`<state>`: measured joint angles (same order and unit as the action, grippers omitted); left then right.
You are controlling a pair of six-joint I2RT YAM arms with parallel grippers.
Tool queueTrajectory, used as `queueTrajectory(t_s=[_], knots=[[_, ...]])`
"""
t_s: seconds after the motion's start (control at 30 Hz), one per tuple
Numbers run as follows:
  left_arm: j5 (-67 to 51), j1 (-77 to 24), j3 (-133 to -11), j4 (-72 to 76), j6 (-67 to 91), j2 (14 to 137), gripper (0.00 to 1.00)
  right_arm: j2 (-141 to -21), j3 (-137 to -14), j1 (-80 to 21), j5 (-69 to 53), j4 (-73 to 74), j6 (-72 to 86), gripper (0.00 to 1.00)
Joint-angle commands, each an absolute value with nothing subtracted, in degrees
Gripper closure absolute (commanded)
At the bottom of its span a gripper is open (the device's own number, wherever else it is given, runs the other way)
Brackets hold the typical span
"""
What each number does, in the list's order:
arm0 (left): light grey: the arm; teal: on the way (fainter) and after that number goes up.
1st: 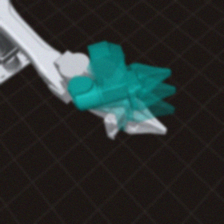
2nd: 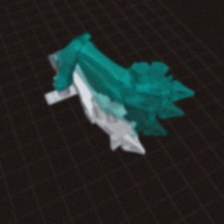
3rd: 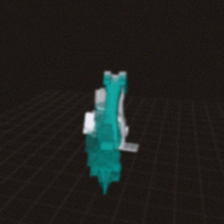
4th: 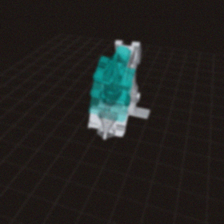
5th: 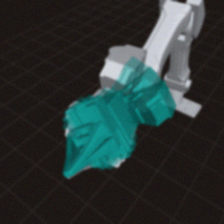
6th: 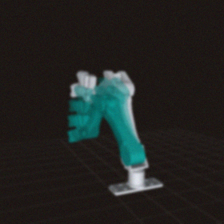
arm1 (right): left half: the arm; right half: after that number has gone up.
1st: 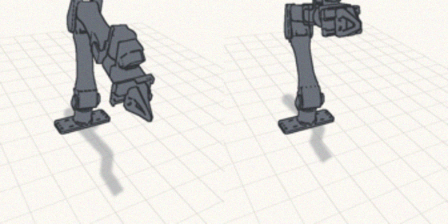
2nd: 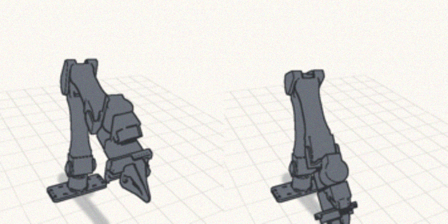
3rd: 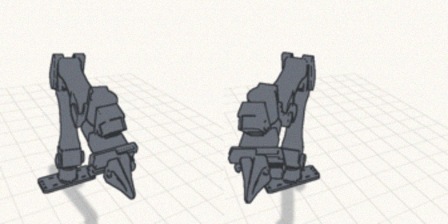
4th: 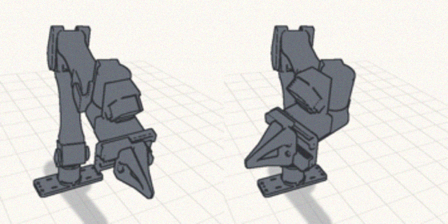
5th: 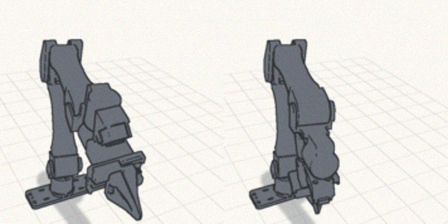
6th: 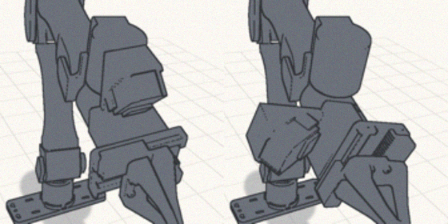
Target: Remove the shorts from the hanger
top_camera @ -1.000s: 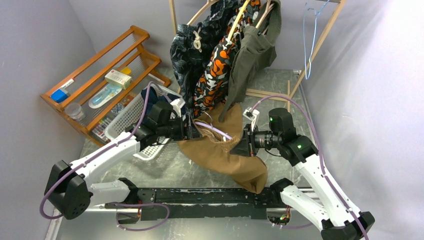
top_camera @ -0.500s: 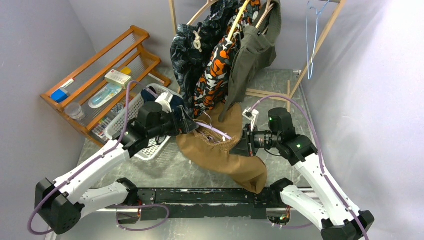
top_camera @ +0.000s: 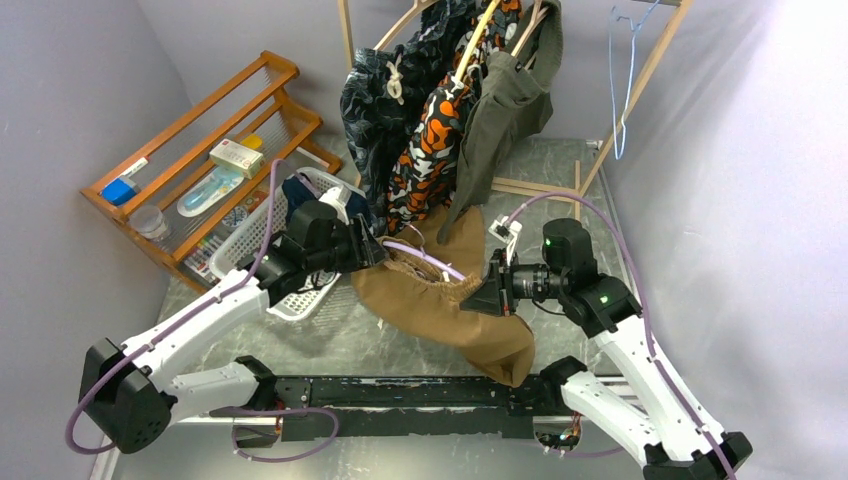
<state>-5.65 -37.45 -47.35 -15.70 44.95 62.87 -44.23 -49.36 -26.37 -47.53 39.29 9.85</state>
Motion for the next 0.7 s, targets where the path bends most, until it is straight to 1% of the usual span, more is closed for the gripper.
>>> queueTrajectory(t_s=[0.0,0.1,0.17,0.23,0.43,0.57,0.67], knots=[[6.81,-37.68,-55.23,-26.46,38.15,64.2,0.54,-41.75,-51.81,-26.73,-52.45,38.17,8.96,1.0],[10.85,-36.74,-58.86,-30.79,34.51,65.56,0.74,-40.62,-51.82,-26.75,-53.98,38.41,9.26,1.0],[10.34,-35.75,-59.67,-31.08,33.18,66.15,0.81,-40.24,-51.48,-26.77,-54.56,38.68,9.53,1.0],[9.62,-34.95,-59.66,-31.01,32.95,66.43,0.92,-40.32,-51.73,-26.77,-54.92,39.91,9.2,1.0],[14.07,-31.09,-59.59,-36.53,34.56,68.49,0.93,-38.54,-52.96,-26.72,-53.09,43.95,7.65,1.0],[14.73,-27.63,-57.72,-37.63,34.28,67.01,0.93,-34.36,-52.8,-26.72,-52.3,40.64,8.65,1.0],[11.85,-26.09,-54.89,-36.15,34.34,65.06,0.93,-31.18,-51.62,-26.71,-52.27,36.2,10.7,1.0]])
